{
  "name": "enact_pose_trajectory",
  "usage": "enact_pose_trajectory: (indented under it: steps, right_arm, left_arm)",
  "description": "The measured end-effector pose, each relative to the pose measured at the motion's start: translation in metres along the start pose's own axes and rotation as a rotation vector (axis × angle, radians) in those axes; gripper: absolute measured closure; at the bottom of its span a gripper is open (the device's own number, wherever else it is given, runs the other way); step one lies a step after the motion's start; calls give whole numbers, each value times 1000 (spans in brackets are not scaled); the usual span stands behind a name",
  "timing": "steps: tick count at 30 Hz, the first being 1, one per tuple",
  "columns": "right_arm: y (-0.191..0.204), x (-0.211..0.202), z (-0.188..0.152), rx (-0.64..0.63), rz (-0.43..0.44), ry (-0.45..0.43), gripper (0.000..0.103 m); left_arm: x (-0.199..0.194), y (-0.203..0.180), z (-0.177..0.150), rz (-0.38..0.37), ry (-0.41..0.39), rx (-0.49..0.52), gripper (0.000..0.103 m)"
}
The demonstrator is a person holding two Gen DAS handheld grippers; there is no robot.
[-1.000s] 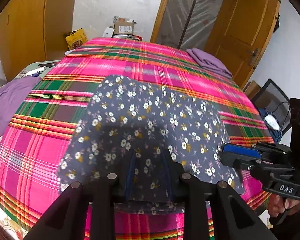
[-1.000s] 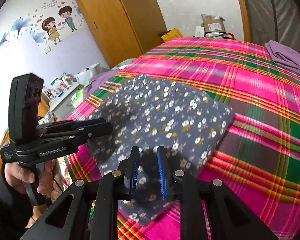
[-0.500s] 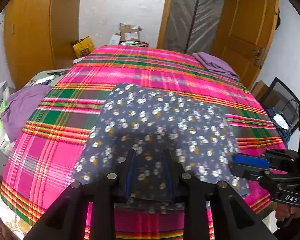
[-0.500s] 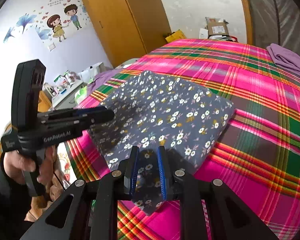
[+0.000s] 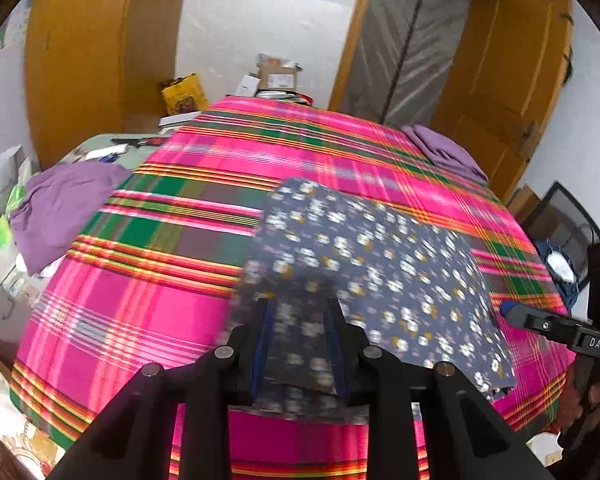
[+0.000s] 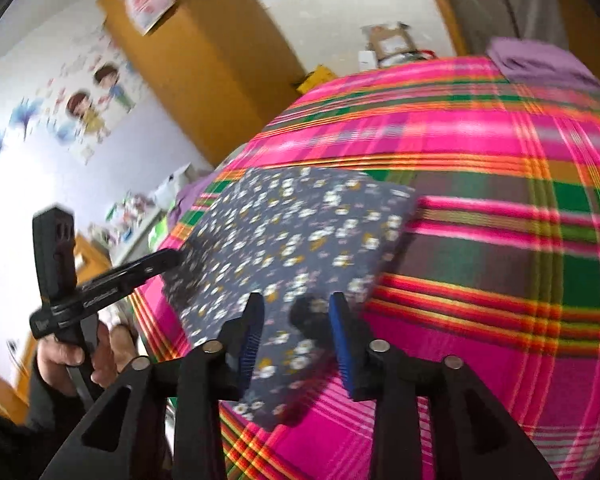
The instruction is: Fold clothes
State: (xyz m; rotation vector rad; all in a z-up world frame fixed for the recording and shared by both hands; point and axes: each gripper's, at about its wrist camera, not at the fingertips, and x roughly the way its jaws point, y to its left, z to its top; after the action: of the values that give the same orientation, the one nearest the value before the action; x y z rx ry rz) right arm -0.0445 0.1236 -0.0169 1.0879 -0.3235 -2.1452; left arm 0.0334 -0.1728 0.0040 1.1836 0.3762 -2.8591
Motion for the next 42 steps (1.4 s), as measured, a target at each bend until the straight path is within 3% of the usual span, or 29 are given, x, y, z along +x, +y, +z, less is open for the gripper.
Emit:
enact_pose_trajectory:
  steps: [10,22,29,42]
  right_arm:
    - [-27,4,-5,170,92,44,63]
    - [-29,19,-5,226,134,93,62]
    - [-27,26,-1,221,136,92,62]
    - [-18,39,6,199,141,84,57]
  left_arm:
    - [8,43,-3,-144,67,-131,75]
    - [19,61,-12,-208,123,-198,73]
    - [23,59,-11,-186,129,-187,67]
    - [28,54,-9,-174,83,-145,66]
